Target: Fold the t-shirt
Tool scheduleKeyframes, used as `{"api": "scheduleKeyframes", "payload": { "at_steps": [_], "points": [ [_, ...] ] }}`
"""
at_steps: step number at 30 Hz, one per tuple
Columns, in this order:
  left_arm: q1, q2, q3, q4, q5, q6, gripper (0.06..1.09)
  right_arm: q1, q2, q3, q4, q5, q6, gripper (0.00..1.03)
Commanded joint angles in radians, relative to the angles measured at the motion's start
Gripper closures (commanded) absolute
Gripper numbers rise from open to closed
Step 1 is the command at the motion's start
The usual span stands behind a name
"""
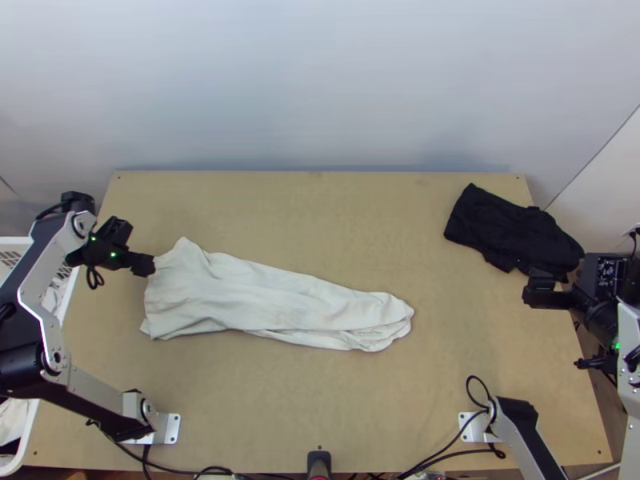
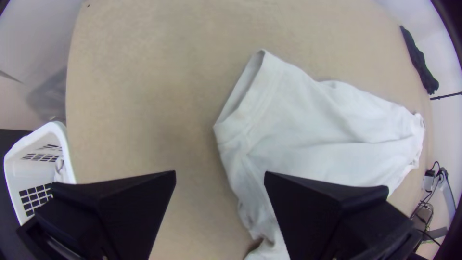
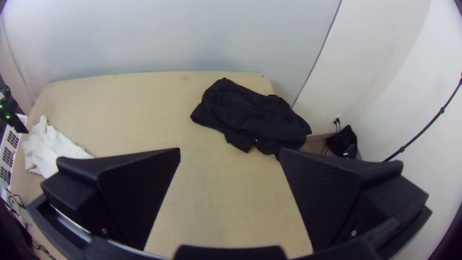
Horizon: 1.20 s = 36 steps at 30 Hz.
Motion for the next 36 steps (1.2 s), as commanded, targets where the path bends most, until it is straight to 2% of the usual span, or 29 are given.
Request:
{"api": "scheduleKeyframes", "payload": {
  "at_steps": [1,4,11,13,16,17,19,20,23,24,26,27,32,35,36],
  "points": [
    [-0.03,0.031,-0.01,0.02,0.009,-0.032,0.2,0.013,0.004,0.003,0.0,0.001,-0.005,0.07],
    [-0.03,0.059,-0.017,0.044,0.011,-0.05,0.26,0.019,0.004,0.003,-0.002,0.002,-0.008,0.07],
    [-0.059,0.071,-0.045,0.087,0.009,-0.071,0.26,0.036,0.004,0.004,-0.002,0.002,-0.015,0.07],
    [-0.066,0.071,-0.043,0.095,0.011,-0.085,0.33,0.039,0.004,0.003,0.0,0.002,-0.015,0.07],
    [-0.078,0.069,-0.039,0.095,0.017,-0.101,0.35,0.042,0.005,0.004,0.001,0.002,-0.015,0.07],
    [-0.082,0.069,-0.04,0.095,0.023,-0.104,0.41,0.045,0.005,0.004,0.001,0.002,-0.015,0.07],
    [-0.085,0.071,-0.04,0.094,0.06,-0.111,0.69,0.051,0.005,0.004,0.0,0.002,-0.015,0.07],
    [-0.087,0.071,-0.04,0.095,0.063,-0.12,0.74,0.054,0.005,0.003,0.0,0.002,-0.017,0.07],
    [-0.089,0.075,-0.043,0.095,0.081,-0.134,0.77,0.057,0.007,0.001,0.0,0.004,-0.025,0.07],
    [-0.089,0.077,-0.048,0.095,0.083,-0.134,0.81,0.059,0.007,0.001,0.001,0.004,-0.026,0.07],
    [-0.089,0.08,-0.048,0.097,0.09,-0.137,1.0,0.063,0.008,0.0,0.001,0.004,-0.026,0.07],
    [-0.087,0.08,-0.048,0.097,0.098,-0.139,1.04,0.067,0.008,-0.003,0.001,0.004,-0.026,0.07],
    [-0.076,0.062,-0.04,0.066,0.109,-0.133,1.04,0.086,0.017,0.001,0.004,0.002,-0.026,0.07],
    [-0.019,0.014,0.096,-0.078,0.115,-0.101,1.04,0.108,0.036,0.041,-0.008,0.001,-0.026,0.07],
    [0.016,0.003,0.17,-0.141,0.152,-0.099,1.04,0.114,0.04,0.047,-0.009,0.001,-0.026,0.07]
  ]
}}
